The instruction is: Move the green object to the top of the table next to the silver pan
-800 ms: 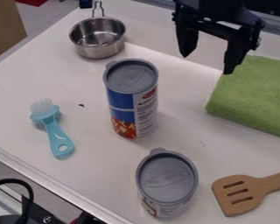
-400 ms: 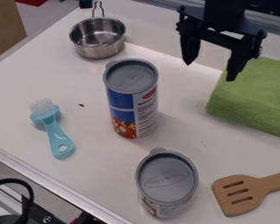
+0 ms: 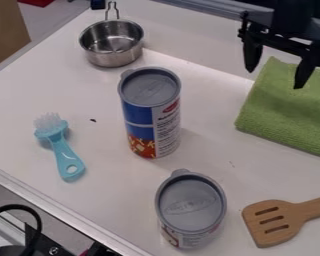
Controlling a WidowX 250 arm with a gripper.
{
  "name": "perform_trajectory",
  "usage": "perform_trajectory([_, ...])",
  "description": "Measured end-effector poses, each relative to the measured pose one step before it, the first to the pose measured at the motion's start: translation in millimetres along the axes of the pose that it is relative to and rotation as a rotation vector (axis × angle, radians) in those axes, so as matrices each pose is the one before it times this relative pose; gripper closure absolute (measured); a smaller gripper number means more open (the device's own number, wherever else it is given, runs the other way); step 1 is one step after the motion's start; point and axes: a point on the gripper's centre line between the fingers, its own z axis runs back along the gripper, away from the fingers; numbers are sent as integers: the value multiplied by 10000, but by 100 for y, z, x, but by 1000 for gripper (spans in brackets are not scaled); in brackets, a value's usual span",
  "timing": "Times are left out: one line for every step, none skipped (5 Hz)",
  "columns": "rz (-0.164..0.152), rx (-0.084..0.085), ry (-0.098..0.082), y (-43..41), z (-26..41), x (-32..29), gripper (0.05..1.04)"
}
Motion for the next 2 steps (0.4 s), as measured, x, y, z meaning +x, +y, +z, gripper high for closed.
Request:
perform_trajectory([285, -409, 76, -1456, -887, 973, 406])
perform_trajectory([74, -44, 321, -1542, -612, 822, 696])
